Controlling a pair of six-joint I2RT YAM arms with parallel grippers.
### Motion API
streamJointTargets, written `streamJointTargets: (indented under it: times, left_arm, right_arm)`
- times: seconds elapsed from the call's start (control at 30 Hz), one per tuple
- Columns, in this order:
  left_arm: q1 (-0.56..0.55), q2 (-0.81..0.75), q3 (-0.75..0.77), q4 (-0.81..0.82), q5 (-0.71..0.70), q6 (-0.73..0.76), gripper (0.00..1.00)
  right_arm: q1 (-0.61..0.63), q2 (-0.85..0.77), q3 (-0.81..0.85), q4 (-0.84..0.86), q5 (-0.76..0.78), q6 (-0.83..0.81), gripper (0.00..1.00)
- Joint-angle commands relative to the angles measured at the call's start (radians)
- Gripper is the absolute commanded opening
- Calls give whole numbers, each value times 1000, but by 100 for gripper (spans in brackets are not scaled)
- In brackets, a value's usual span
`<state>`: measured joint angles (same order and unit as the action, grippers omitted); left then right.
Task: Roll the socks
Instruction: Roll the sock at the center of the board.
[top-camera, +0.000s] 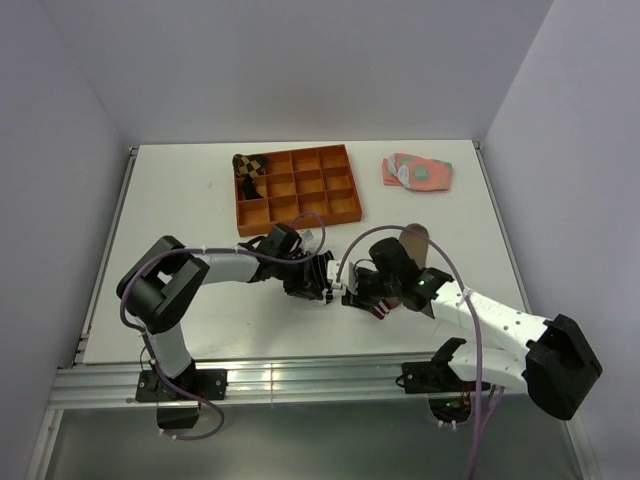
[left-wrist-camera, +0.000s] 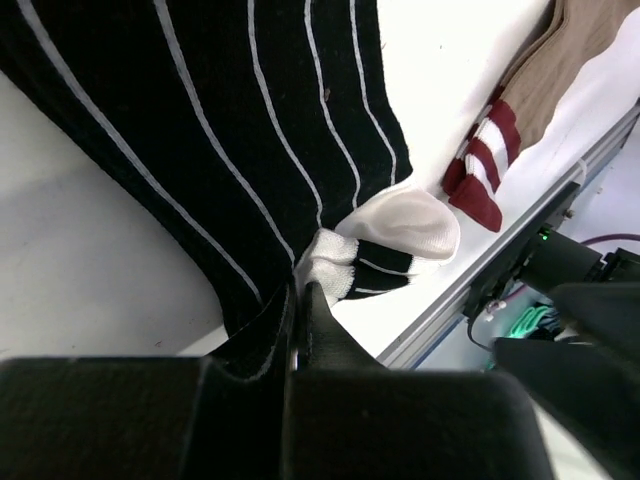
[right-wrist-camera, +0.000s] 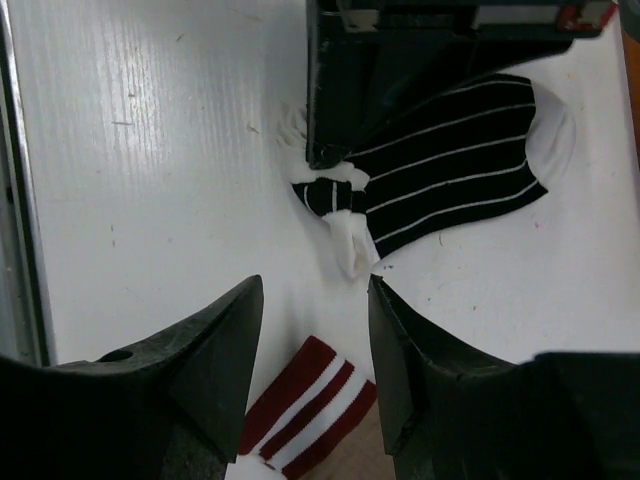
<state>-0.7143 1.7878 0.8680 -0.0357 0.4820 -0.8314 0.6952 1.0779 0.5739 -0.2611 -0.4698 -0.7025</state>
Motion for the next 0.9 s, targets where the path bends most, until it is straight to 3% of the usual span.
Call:
streamJointTargets:
  times: [0.0,0.3,0.87]
  left_arm:
    - [3,58,-11,-89,-42,26,1]
    - [9,70,2,-105,-29,40,0]
    - [21,68,-11,-95,-16,52,0]
  right_arm:
    - [81,11,-25,131,129,-51,54]
    - [285,73,-121,331,338,-170,54]
    - [331,218,-115,444,424,-261,55]
